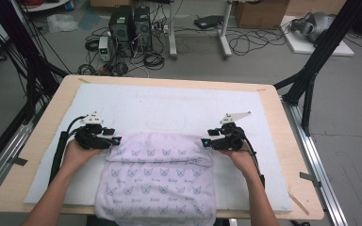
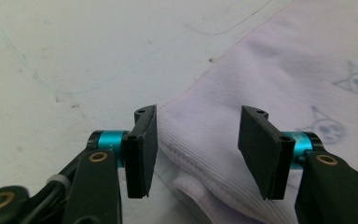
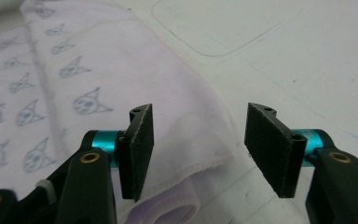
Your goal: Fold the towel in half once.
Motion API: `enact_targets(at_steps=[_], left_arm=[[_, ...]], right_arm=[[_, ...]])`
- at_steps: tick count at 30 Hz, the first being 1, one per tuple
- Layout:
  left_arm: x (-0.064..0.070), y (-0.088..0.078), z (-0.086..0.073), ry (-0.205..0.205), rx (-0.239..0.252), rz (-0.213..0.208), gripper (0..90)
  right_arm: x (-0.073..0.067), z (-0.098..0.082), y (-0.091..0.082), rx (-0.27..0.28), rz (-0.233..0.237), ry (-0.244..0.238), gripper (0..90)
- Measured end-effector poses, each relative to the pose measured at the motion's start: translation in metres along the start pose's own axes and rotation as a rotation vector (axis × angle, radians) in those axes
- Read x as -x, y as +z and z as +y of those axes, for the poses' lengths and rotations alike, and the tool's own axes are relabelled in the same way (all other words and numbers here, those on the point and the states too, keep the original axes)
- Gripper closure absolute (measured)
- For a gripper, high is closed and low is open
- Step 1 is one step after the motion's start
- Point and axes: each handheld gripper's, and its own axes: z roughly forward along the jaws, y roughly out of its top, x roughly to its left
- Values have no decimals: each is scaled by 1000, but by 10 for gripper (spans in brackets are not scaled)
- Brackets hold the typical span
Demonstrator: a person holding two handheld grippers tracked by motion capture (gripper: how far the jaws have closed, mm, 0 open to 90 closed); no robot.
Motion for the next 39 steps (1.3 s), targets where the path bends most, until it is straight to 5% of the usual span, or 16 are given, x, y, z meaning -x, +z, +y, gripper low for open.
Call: enact_targets(at_steps=[3, 7, 10, 19, 27, 34, 39], left_arm=[[-2, 10, 3, 0, -36, -6, 546], [-5, 13, 1, 19, -49, -18, 818], [-2, 7, 3, 39, -23, 4, 855], [10, -23, 10, 68, 93, 27, 865], [35, -65, 3, 123, 168, 2, 862], [70, -85, -45, 166, 130, -75, 846], [76, -85, -61, 155, 65, -87, 654]], right_arm=[[7, 1, 10, -24, 10, 18, 452], [12, -5, 20, -87, 74, 55, 704], [9, -2, 18, -71, 94, 17, 831], [-7, 13, -12, 27, 67, -41, 842], [-42, 18, -46, 98, 63, -136, 842], [-84, -19, -62, 113, 161, -171, 836], [-89, -40, -62, 89, 196, -150, 738]])
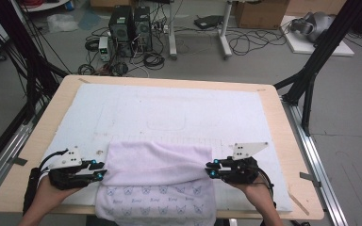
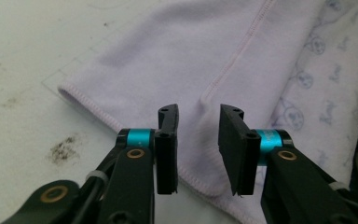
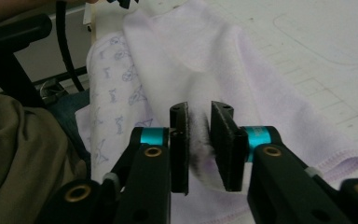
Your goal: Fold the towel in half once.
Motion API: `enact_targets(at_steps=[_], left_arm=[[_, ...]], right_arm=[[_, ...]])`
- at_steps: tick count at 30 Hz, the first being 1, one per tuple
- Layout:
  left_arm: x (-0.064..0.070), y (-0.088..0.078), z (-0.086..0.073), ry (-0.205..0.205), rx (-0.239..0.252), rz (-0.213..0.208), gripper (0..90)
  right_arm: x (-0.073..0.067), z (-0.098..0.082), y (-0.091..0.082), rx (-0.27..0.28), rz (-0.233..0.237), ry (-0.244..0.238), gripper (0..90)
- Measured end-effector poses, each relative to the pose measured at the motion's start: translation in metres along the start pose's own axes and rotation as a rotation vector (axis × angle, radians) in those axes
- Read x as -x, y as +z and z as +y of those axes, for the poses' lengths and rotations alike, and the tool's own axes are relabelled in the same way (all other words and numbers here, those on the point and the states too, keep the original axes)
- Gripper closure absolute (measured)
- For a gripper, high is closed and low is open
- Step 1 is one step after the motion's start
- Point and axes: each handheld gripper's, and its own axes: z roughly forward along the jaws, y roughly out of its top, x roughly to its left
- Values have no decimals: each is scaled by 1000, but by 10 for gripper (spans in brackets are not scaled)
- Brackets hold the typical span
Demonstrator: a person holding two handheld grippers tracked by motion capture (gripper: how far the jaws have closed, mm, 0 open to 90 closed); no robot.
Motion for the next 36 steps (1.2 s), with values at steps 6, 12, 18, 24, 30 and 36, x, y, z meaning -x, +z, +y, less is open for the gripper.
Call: enact_targets(at_steps=[6, 12, 18, 24, 30, 36], left_arm=[[-20, 16, 15, -36, 19, 30, 599], [-23, 39, 20, -47, -15, -30, 555], [-3, 41, 12, 6, -72, -92, 541], [-1, 42, 1, 8, -127, -119, 566], [4, 39, 1, 52, -111, -136, 868], [15, 14, 4, 74, -49, -124, 871]], right_arm=[[21, 6, 5, 4, -72, 27, 694], [36, 6, 13, -33, -80, 67, 658], [15, 6, 21, -62, -34, -1, 631], [4, -8, 37, -169, -13, -13, 588], [4, -16, 46, -212, 20, -8, 828], [-12, -10, 31, -156, 34, -40, 847]])
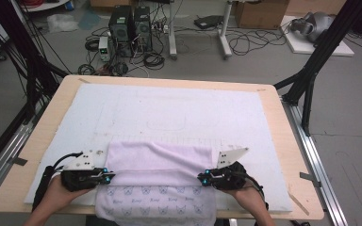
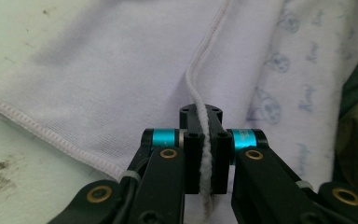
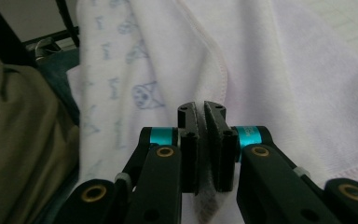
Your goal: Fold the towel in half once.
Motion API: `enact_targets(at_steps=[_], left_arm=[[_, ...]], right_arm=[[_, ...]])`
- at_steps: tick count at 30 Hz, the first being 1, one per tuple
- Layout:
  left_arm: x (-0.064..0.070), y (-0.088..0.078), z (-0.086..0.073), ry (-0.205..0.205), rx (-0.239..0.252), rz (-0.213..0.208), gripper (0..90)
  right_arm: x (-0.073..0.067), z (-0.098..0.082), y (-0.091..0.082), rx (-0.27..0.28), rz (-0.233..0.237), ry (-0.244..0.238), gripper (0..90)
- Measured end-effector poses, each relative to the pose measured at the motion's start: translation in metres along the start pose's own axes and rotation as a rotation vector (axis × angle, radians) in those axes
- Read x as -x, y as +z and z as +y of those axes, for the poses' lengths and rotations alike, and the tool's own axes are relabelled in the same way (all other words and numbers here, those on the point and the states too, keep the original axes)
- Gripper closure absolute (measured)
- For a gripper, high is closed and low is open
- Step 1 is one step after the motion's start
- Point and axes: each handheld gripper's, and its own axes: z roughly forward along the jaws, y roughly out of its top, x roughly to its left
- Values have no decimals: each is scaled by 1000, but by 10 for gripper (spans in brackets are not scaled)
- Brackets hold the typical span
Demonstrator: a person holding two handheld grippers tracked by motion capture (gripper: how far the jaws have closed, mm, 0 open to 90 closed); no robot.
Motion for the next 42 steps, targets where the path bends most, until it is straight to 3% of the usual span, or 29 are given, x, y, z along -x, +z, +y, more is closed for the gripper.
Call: enact_targets(at_steps=[3, 6, 8, 10, 14, 18, 24, 29, 32, 35, 38, 40, 42], left_arm=[[13, -16, -2, 14, 25, -16, 863], [21, -27, -6, 11, 57, -51, 701], [20, -30, -5, 5, 62, -35, 637], [16, -32, -2, 2, 75, -27, 602], [2, -26, 5, -16, 94, 20, 566], [-23, -9, 11, -54, 85, 111, 540], [-56, 22, 15, -85, 54, 151, 540], [-73, 36, 16, -111, 25, 220, 504], [-80, 40, 12, -155, 6, 226, 455], [-82, 40, 10, -171, -1, 232, 442], [-85, 44, 7, -186, -51, 257, 444], [-87, 44, 6, -206, -44, 244, 453], [-87, 44, 6, -203, -40, 224, 534]], right_arm=[[-14, -2, -9, 33, 21, -21, 837], [-27, -3, -20, 69, 53, -21, 756], [-27, -2, -25, 92, 44, -21, 722], [-21, 1, -28, 103, 26, -8, 693], [3, 11, -24, 89, -60, 6, 650], [32, 18, -14, 62, -142, 38, 594], [66, 19, 0, 27, -238, 87, 527], [83, 12, 9, 25, -247, 133, 460], [87, 9, 12, 9, -251, 154, 438], [89, 7, 16, -16, -247, 159, 440], [89, 6, 19, -39, -256, 153, 466], [89, 3, 20, -47, -256, 162, 512], [90, 2, 19, -32, -249, 165, 606]])
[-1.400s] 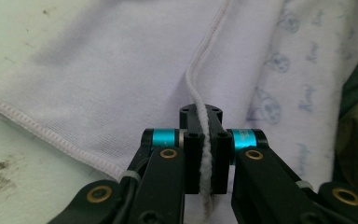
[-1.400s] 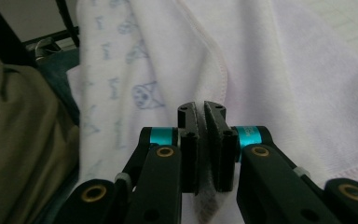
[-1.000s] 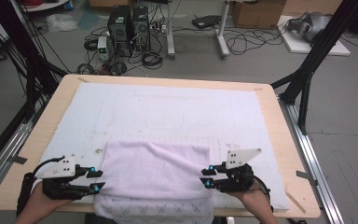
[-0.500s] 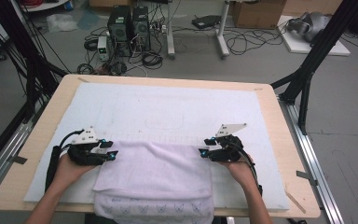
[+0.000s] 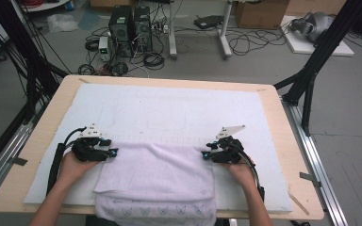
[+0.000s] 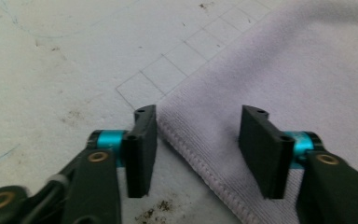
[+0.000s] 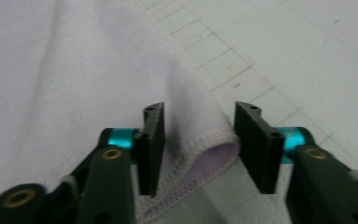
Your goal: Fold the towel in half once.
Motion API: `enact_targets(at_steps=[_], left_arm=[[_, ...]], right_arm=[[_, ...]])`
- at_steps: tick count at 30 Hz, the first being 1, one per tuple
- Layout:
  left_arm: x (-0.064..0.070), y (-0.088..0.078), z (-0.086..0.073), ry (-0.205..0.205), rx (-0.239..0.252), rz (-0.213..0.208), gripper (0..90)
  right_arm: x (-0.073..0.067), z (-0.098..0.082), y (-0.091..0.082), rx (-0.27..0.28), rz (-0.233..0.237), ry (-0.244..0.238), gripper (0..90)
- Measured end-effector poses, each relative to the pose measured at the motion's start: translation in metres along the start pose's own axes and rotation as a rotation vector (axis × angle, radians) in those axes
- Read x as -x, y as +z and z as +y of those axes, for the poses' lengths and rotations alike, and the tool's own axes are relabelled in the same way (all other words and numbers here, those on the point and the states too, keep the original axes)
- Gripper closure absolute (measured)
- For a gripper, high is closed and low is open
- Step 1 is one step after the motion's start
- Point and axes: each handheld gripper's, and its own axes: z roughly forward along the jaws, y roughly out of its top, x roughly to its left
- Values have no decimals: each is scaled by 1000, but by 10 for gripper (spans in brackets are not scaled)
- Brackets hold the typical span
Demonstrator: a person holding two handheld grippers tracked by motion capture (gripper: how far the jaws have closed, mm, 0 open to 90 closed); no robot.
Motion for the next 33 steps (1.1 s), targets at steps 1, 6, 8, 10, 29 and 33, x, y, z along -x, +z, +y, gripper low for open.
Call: enact_targets(at_steps=[1, 6, 8, 10, 29, 33], left_arm=[[1, 0, 0, 6, 1, -7, 581], [7, -1, 4, 48, -13, -28, 833], [7, -1, 9, 46, 1, -5, 840], [4, -1, 16, 32, 25, 12, 843], [-64, -2, 159, -15, 134, 219, 616], [-62, 2, 136, -25, 116, 174, 562]], right_arm=[[0, -1, 0, 1, 12, 4, 649], [-4, 2, 1, -4, 40, -42, 838], [-2, 5, 1, -10, 40, -57, 846], [3, 10, 2, -20, 34, -55, 849], [90, 130, -47, 143, -189, 33, 685], [90, 112, -36, 117, -155, 67, 567]])
